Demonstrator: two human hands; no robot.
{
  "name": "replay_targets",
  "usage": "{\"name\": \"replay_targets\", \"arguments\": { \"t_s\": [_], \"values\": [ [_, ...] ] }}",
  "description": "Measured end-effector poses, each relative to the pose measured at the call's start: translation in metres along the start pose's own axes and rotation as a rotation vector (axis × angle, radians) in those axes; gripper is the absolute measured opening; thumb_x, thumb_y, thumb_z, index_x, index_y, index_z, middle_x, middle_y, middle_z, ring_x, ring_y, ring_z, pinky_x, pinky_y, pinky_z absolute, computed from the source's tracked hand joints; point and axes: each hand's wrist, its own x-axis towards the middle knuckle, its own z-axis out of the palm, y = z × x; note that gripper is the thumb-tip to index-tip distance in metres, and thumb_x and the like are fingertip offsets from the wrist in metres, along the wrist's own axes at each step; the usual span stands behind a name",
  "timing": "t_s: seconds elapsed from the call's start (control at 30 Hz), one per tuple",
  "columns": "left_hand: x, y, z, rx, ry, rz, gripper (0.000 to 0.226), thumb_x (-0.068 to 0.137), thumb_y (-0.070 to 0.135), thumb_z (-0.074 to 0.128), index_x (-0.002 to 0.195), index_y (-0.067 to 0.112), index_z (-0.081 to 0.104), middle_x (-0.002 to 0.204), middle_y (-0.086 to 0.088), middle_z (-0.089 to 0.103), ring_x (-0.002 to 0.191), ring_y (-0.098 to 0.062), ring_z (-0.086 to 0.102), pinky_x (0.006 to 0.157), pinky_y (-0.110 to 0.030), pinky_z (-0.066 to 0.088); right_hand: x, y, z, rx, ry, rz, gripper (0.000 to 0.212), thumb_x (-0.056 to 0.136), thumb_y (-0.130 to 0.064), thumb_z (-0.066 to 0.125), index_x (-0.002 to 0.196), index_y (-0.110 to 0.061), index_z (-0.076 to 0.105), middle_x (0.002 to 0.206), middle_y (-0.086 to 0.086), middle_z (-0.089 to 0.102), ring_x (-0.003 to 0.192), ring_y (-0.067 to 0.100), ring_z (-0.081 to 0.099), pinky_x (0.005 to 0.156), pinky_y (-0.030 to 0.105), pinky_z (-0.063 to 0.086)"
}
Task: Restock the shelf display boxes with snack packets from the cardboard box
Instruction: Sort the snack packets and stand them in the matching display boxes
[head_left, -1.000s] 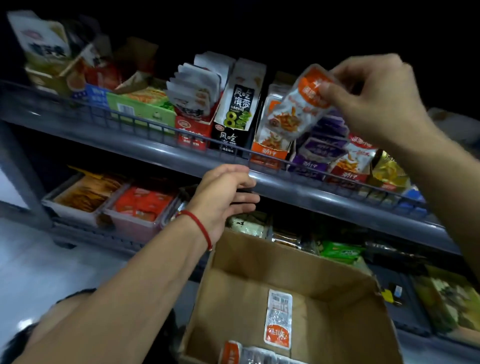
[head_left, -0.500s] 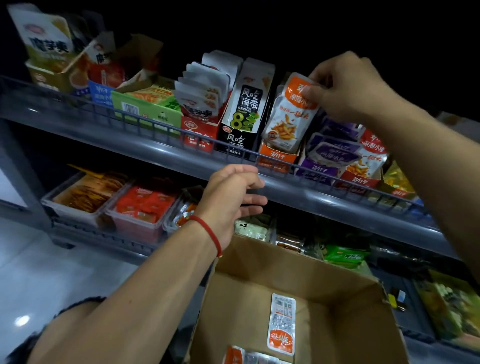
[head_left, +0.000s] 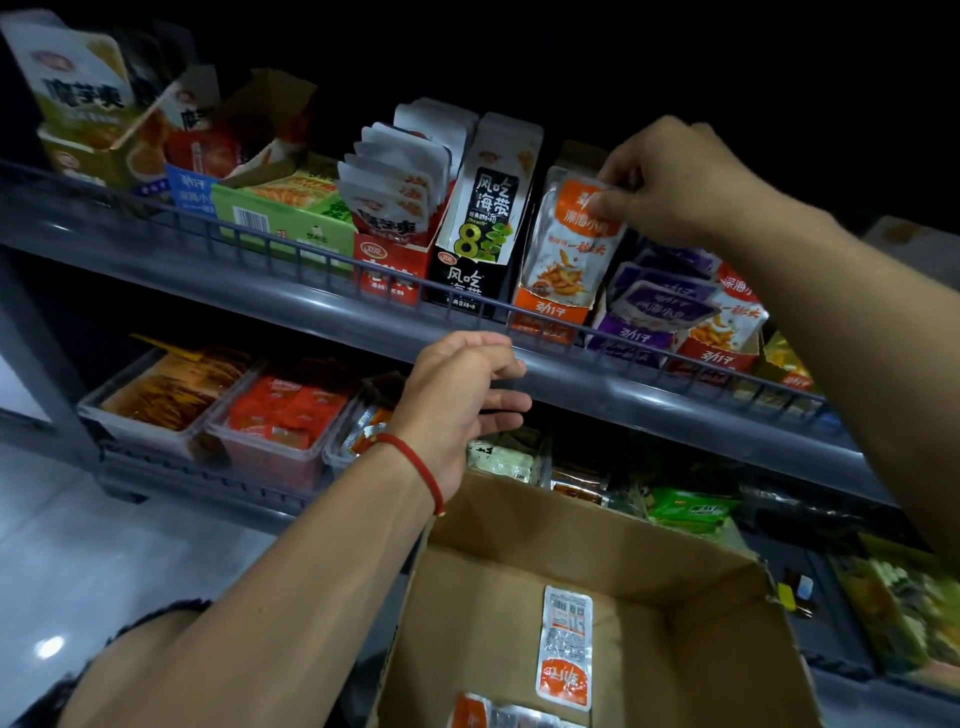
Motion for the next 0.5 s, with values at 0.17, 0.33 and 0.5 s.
{"name": "replay_targets", "arguments": {
  "t_s": [0.17, 0.33, 0.5],
  "values": [
    [0.002, -0.003, 0.002, 0.022, 0.005, -0.008, 0.021, 0.091, 0.003, 0.061, 0.108, 0.015, 0.065, 0.115, -0.015, 0.069, 0.081, -0.025, 0.069, 0.074, -0.036, 0.06, 0.009, 0.001, 0.018, -0.099, 0.054, -0.047, 0.024, 0.095, -0.027, 0.07, 0.116, -0.015, 0.069, 0.118, 0.009, 0.068, 0.104, 0.025, 0.063, 0.074, 0.032, 0.042],
    [0.002, -0.006, 0.002, 0.067, 0.004, -0.005, 0.022, 0.091, 0.004, 0.062, 0.109, 0.014, 0.065, 0.11, -0.012, 0.07, 0.078, -0.024, 0.068, 0.07, -0.033, 0.06, 0.002, 0.007, 0.012, -0.113, 0.175, -0.106, 0.021, 0.098, -0.023, 0.066, 0.118, -0.016, 0.069, 0.118, 0.009, 0.068, 0.105, 0.026, 0.064, 0.075, 0.033, 0.046],
    [0.0, -0.02, 0.002, 0.203, -0.02, -0.036, 0.019, 0.092, 0.004, 0.064, 0.108, 0.014, 0.066, 0.105, -0.014, 0.071, 0.075, -0.023, 0.068, 0.069, -0.033, 0.059, -0.046, 0.002, -0.016, -0.036, 0.306, -0.254, 0.023, 0.1, -0.025, 0.056, 0.115, -0.016, 0.07, 0.112, 0.006, 0.064, 0.098, 0.016, 0.057, 0.08, 0.026, 0.041]
  ]
}}
